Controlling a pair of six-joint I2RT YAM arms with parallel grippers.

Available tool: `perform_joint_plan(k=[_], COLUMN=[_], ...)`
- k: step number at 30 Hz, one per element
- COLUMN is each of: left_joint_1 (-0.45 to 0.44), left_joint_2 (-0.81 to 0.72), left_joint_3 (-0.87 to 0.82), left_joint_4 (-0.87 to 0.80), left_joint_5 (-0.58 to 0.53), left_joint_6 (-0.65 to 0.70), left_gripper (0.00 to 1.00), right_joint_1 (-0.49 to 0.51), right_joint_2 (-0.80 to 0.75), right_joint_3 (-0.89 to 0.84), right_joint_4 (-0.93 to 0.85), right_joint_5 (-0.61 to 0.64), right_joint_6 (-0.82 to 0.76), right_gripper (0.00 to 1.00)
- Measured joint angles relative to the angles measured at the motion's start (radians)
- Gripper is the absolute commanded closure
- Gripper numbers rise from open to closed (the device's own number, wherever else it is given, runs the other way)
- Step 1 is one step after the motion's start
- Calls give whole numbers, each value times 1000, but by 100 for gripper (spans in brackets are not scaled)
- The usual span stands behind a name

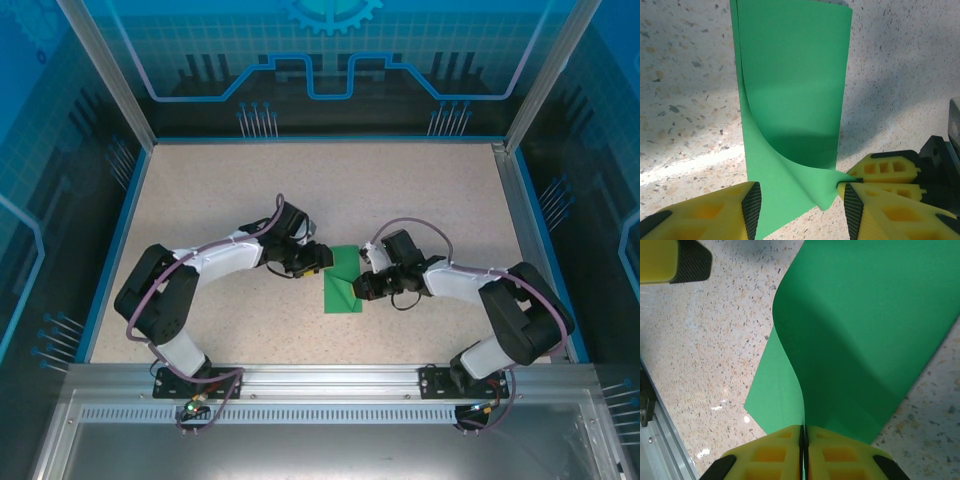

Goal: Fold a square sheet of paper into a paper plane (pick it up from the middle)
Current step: Fold the triangle a second time at the center of the table.

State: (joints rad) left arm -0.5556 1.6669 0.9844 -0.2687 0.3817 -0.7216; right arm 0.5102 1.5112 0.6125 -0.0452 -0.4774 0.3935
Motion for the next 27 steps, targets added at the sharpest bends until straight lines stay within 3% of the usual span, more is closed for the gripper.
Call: perform_joint_plan(k=[27], left_joint_1=[-45], left_joint_2=[0], left_joint_3=[0], left_joint_4=[-41], left_joint_5=[1], left_joint_6=[32], left_gripper=[55], right_joint_1=[-79], right_joint_2=[125], right_joint_3=[116], right_joint_4=[-97], right_joint_5=[-101], right_joint_6=[-126], right_gripper=[85])
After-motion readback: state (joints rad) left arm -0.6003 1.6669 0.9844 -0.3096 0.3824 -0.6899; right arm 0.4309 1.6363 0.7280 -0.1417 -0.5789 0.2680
